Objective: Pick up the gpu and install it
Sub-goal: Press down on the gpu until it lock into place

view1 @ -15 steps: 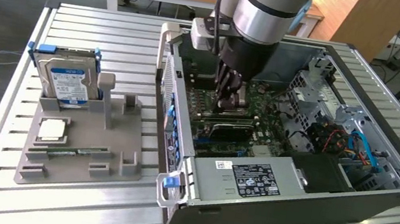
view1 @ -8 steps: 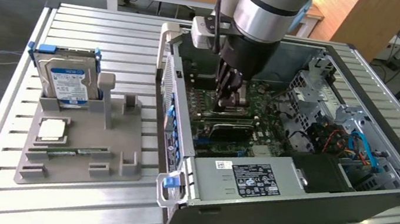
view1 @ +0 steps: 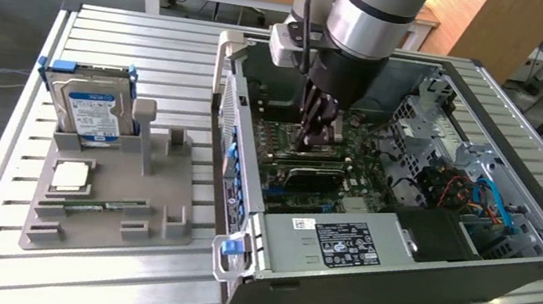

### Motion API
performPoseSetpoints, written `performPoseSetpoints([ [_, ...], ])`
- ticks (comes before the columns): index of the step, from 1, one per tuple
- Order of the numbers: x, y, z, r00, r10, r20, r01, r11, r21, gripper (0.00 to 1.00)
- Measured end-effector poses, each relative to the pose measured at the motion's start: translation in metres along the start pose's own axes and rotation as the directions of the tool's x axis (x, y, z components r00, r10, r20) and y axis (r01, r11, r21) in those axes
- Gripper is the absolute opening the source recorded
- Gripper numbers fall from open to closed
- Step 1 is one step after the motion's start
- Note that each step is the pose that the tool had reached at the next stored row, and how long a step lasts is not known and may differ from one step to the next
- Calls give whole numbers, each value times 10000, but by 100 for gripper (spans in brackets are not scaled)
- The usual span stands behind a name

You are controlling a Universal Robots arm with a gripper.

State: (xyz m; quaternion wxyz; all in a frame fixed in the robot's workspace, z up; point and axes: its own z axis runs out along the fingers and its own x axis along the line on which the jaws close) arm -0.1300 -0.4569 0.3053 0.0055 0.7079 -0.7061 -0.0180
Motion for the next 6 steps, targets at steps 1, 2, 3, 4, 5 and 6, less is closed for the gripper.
performPoseSetpoints([
  [1,0,-1,0,10000,0,-1,0,10000,-1,11],
  [2,0,-1,0,10000,1,-1,-1,10000,0,11],
  [3,-1,-2,0,10000,0,0,0,10000,0,11],
  [4,-1,-2,0,10000,1,0,-1,10000,0,11],
  [5,-1,-2,0,10000,0,0,0,10000,0,11],
  [6,-1,-2,0,10000,0,0,0,10000,0,11],
])
